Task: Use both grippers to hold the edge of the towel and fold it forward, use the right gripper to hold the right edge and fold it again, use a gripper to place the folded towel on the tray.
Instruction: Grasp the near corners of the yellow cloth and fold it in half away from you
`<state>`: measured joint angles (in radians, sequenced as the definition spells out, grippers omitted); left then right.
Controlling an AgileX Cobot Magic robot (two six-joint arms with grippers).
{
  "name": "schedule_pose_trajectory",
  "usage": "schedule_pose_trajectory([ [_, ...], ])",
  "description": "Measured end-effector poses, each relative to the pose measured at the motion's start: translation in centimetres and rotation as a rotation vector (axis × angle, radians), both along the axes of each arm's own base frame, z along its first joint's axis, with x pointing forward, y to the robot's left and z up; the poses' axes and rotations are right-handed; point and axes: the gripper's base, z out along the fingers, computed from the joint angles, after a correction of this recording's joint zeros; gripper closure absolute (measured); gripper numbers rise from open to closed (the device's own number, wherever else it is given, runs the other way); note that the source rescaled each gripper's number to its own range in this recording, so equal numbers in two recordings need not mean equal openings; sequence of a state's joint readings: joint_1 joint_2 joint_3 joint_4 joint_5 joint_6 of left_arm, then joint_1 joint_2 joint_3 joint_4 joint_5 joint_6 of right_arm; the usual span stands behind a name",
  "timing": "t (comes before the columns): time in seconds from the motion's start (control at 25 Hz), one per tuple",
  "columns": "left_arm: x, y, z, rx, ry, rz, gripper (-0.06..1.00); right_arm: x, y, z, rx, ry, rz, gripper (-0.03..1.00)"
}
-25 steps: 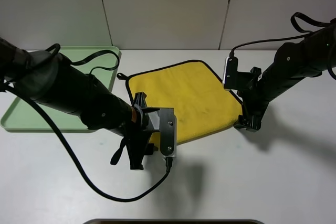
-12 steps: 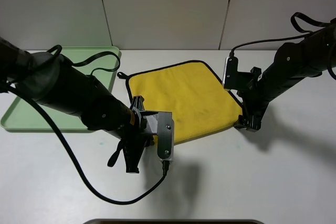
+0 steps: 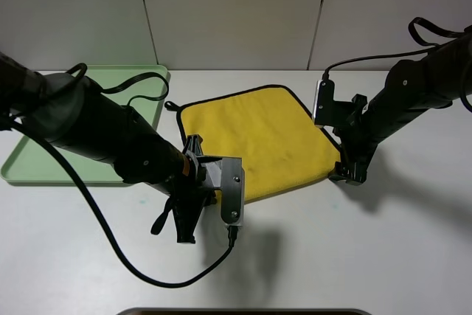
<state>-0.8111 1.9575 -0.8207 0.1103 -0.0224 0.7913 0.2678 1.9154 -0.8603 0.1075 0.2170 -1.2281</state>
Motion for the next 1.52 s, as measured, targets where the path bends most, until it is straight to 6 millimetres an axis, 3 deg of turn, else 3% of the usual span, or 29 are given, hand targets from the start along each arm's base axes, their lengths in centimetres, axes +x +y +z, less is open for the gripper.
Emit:
schedule_pose_trajectory([
  [0.2,0.0,0.0,0.0,0.000,0.000,0.000,0.94,0.0,0.0,0.0,-0.001,0.000,0.001,-0.01],
  [0.48,0.0,0.0,0.0,0.004,0.003,-0.001,0.94,-0.5,-0.1,-0.3,-0.010,0.062,0.001,0.28],
  [0.8,-0.2,0.2,-0.1,0.023,0.018,0.000,0.94,-0.9,-0.1,-0.5,-0.019,0.108,0.005,0.46],
  [1.0,-0.2,0.2,-0.1,0.025,0.020,0.000,0.94,-1.2,-0.2,-0.6,-0.022,0.136,-0.001,0.68],
  [1.16,-0.2,0.2,-0.1,0.026,0.021,0.000,0.94,-1.0,-0.2,-0.6,-0.017,0.127,-0.021,0.96],
  [1.52,-0.2,0.2,-0.1,0.026,0.021,0.000,0.94,-1.0,-0.2,-0.6,-0.015,0.124,-0.026,0.97],
])
